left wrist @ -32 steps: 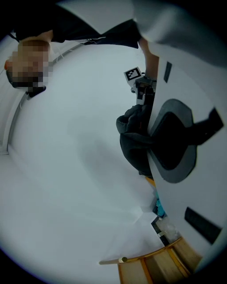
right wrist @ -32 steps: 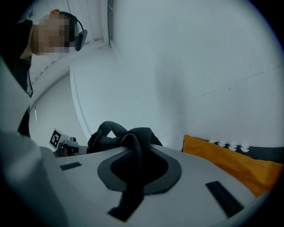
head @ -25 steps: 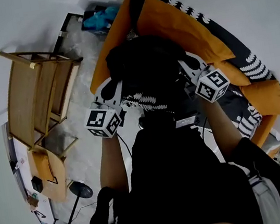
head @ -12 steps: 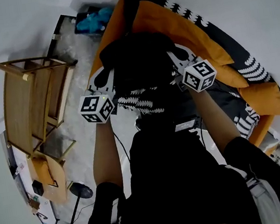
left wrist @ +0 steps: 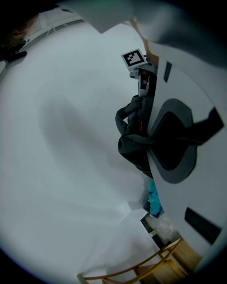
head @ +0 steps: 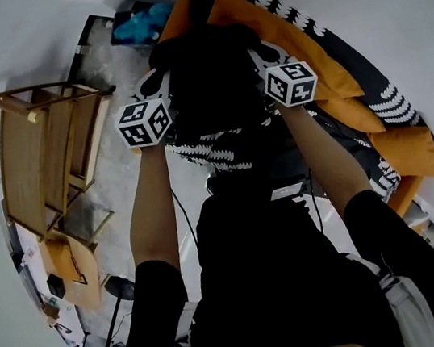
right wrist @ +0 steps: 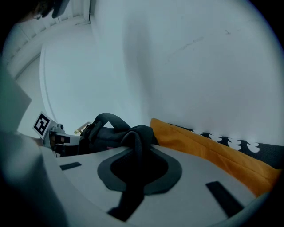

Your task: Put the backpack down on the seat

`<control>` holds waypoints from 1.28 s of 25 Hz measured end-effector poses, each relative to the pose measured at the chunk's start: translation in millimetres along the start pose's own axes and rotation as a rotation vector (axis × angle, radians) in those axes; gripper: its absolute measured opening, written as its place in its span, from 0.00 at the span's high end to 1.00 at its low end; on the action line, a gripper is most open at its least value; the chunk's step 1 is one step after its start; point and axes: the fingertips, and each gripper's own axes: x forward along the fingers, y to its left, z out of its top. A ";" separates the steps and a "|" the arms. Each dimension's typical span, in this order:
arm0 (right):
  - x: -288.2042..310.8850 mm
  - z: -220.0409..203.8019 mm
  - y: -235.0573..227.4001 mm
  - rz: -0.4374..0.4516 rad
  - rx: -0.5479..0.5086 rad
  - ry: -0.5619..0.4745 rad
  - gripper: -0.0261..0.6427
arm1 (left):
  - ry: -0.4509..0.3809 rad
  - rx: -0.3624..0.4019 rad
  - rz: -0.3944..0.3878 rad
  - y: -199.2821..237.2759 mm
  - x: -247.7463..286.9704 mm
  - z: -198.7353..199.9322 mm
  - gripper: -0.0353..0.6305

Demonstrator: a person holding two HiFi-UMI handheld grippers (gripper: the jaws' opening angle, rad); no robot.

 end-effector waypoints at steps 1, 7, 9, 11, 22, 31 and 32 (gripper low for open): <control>5.2 -0.8 -4.6 -0.011 -0.006 0.009 0.89 | 0.008 -0.004 0.003 2.7 5.8 0.0 0.89; 38.4 -6.9 -23.8 -0.056 -0.055 0.069 0.89 | 0.052 -0.038 0.043 27.1 37.4 -2.7 0.89; 47.8 -10.7 -27.7 -0.062 -0.070 0.094 0.89 | 0.067 -0.057 0.062 35.9 46.9 -6.3 0.89; 53.9 -15.0 -30.9 -0.064 -0.084 0.115 0.89 | 0.089 -0.067 0.076 41.7 54.1 -10.2 0.89; 43.4 -28.5 -26.6 0.005 -0.049 0.174 0.82 | 0.147 -0.041 0.119 42.7 43.6 -24.6 0.81; -7.6 -53.6 -25.9 0.010 -0.042 0.233 0.65 | 0.203 0.030 0.131 28.1 9.4 -50.6 0.65; -15.0 -56.9 -24.7 0.005 -0.040 0.231 0.65 | 0.201 0.026 0.136 26.4 3.3 -53.7 0.63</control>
